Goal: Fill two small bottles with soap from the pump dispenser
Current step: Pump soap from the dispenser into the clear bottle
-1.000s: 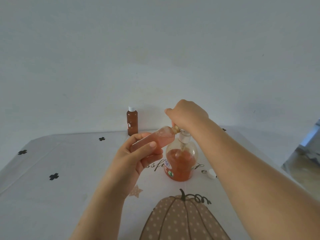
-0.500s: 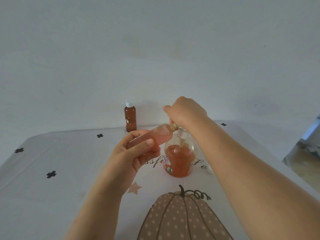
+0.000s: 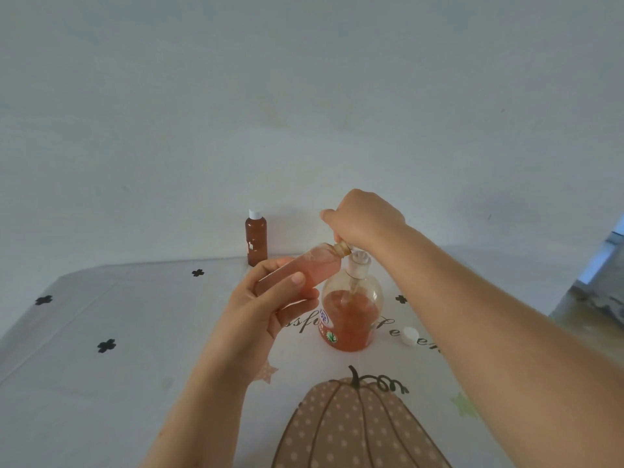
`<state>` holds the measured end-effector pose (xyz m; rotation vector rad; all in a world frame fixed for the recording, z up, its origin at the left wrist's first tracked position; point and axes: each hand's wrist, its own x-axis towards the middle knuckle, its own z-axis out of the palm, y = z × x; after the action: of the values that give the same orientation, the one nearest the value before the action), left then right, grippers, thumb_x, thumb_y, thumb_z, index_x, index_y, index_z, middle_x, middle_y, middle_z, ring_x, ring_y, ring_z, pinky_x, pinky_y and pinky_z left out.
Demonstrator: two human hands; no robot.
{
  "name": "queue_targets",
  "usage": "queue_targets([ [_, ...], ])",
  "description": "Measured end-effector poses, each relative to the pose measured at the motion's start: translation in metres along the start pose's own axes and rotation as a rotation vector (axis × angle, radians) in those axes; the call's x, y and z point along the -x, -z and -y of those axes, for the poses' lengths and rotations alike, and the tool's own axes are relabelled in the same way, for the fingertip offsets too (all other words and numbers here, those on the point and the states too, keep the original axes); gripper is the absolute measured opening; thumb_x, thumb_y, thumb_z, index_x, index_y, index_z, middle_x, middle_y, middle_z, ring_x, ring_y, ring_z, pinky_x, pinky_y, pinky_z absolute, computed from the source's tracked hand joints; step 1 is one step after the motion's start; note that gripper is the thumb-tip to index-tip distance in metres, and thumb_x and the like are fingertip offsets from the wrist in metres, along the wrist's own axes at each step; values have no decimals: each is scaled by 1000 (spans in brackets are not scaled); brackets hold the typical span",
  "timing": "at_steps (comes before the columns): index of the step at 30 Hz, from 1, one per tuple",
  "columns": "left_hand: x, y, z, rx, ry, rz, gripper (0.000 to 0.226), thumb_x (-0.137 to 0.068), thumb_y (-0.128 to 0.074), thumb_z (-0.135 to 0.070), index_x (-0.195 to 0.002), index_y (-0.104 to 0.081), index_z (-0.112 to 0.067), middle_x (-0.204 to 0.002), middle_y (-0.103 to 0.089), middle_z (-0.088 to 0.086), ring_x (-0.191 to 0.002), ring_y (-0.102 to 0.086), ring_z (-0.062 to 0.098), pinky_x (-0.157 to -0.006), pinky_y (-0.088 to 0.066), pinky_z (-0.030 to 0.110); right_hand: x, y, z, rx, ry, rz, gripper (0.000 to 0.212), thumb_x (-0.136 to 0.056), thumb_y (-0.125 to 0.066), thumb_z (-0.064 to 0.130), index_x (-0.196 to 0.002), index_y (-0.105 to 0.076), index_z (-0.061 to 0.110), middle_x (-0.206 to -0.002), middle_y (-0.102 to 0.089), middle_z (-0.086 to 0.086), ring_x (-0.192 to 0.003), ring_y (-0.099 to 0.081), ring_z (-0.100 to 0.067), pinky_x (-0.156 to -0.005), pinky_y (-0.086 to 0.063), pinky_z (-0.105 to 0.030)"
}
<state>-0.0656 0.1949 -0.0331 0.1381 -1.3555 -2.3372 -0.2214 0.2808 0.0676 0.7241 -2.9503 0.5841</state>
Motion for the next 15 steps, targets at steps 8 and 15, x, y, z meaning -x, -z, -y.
queue_targets([
  [8,-3,4,1,-2,26,2,53,-74,-74,-14,-119,-55,6,-120,-66,28,-87,-70,29,-78,-59,33,-1,-6,-1,-35,-6,9,31,-93,-49,30,-89,-73,11,-77,-70,-3,-57,-56,-22,-56,-39,-26],
  [15,-5,6,3,-7,30,-6,53,-75,-70,-11,-121,-53,10,-118,-66,29,-83,-70,28,-74,-58,31,-5,-14,-5,-39,7,8,32,-94,-48,31,-89,-74,13,-82,-73,-2,-66,-60,-23,-55,-37,-27],
])
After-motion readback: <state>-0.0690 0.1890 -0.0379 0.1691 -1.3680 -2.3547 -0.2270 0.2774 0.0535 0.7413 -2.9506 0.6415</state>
